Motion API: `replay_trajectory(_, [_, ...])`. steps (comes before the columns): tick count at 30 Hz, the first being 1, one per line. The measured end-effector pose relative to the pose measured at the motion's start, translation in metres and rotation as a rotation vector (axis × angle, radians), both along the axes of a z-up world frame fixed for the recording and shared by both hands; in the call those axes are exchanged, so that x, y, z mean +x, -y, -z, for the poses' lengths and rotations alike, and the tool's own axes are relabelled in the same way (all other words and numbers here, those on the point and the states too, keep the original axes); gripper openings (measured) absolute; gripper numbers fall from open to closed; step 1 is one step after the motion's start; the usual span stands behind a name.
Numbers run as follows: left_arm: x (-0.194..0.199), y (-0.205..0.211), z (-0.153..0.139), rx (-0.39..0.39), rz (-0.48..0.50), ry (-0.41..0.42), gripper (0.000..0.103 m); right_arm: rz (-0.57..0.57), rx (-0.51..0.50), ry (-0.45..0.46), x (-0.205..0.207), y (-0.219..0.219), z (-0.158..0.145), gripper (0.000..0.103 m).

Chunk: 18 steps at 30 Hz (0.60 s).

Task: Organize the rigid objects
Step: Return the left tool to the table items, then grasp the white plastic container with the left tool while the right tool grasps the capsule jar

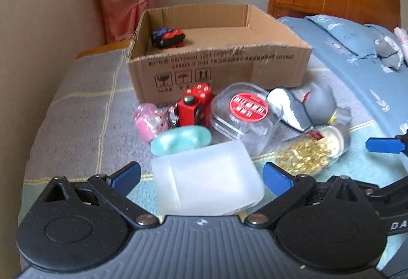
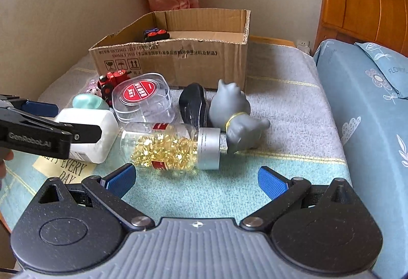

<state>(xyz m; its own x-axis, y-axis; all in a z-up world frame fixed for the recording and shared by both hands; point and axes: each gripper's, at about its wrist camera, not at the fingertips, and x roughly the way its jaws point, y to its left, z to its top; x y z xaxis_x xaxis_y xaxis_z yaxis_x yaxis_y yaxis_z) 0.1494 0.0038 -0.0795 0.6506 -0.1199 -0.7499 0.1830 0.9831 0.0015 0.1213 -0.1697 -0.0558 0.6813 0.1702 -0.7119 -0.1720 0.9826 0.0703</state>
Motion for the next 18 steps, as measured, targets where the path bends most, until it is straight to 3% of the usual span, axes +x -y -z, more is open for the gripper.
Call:
replay_trajectory(5, [-0.002,-0.009,0.003,-0.033,0.002,-0.017,0.102,-0.001,0.008,-0.019,0.003,0.001,0.007,0.103])
replay_trajectory(13, [-0.009,-0.022,0.008,-0.018,0.005,-0.041,0.102,-0.018,0.005,-0.032,0.009,-0.007,0.01,0.103])
replay_trajectory(18, [-0.002,-0.025,0.02,-0.035,0.004,-0.073,0.102,-0.039,-0.041,-0.047,0.017,-0.021,0.015,0.103])
